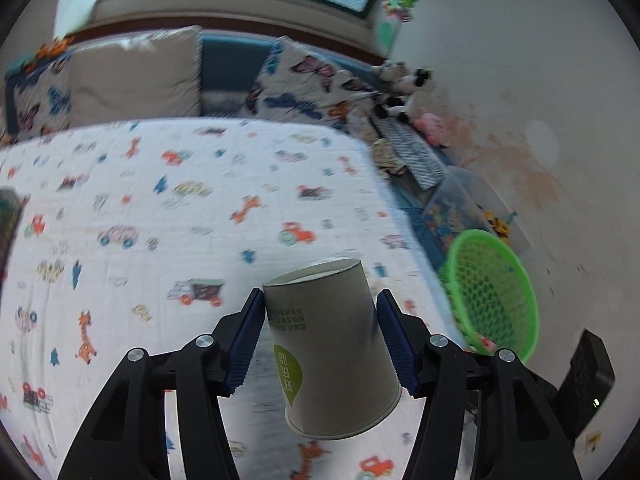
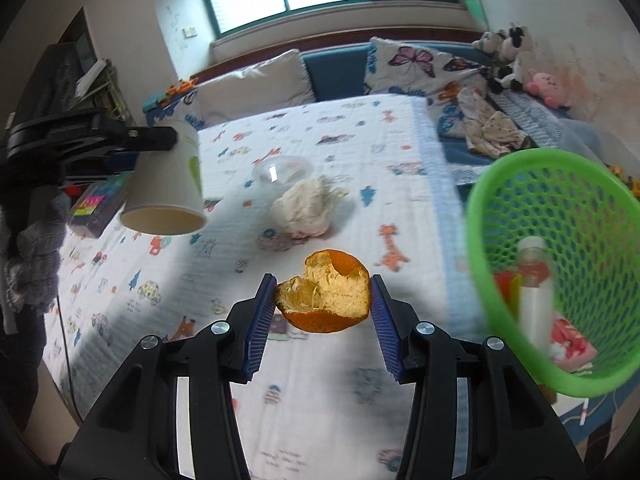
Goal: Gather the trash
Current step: 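Carry the white cup into the basket with the left gripper while the right gripper drops the orange peel in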
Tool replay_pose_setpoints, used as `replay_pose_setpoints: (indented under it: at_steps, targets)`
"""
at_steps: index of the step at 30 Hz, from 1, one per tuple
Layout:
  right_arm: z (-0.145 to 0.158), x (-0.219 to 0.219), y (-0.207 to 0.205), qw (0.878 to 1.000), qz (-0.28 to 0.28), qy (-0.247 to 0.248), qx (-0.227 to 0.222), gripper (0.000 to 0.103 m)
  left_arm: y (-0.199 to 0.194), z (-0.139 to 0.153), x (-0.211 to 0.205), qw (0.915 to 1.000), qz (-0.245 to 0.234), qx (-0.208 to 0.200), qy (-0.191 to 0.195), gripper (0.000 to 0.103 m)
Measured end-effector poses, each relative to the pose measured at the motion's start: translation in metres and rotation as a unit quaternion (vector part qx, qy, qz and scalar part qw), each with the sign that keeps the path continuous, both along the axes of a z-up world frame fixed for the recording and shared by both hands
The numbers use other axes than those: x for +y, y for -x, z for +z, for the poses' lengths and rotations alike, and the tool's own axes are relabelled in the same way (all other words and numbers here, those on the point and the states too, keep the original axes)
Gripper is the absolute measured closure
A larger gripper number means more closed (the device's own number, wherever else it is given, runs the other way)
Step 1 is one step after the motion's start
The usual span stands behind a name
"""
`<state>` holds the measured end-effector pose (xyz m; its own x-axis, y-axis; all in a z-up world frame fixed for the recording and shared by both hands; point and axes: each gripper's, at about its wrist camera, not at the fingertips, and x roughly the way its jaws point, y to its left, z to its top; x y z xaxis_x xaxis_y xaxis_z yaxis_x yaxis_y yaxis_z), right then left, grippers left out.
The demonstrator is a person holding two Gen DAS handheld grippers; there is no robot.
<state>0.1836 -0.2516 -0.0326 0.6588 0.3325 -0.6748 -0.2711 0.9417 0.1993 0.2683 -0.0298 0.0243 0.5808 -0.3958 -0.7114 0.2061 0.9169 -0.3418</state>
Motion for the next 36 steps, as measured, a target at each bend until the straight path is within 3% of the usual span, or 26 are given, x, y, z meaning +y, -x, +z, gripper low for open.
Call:
replay_pose_setpoints:
  at_steps: [9,21,25,28,36]
  targets:
    - [0.013,-0.067,0.015,0.997,-0.076,0.004,-0.015,0.055,0.005,0.029,-0.075,0.9967,-0.076,-0.028,-0.001,0.047]
    - [0.010,-0.173,0.020,0.982,-0.191,0.015,-0.005,0.055,-0.005,0.034,-0.181,0.9876,-0.152,-0.036,-0.017,0.047]
    - [0.004,-0.192,0.016,0.978,-0.209,0.015,0.004,0.051,-0.009,0.030,-0.209,0.9846,-0.171,-0.032,-0.016,0.047]
    - [0.002,-0.198,0.016,0.976,-0.219,0.015,0.003,0.041,-0.011,0.024,-0.224,0.9826,-0.183,-0.027,-0.019,0.047]
    - [0.005,-0.200,0.028,0.976,-0.220,0.005,-0.007,0.039,-0.018,0.011,-0.259,0.9785,-0.204,-0.021,-0.026,0.047]
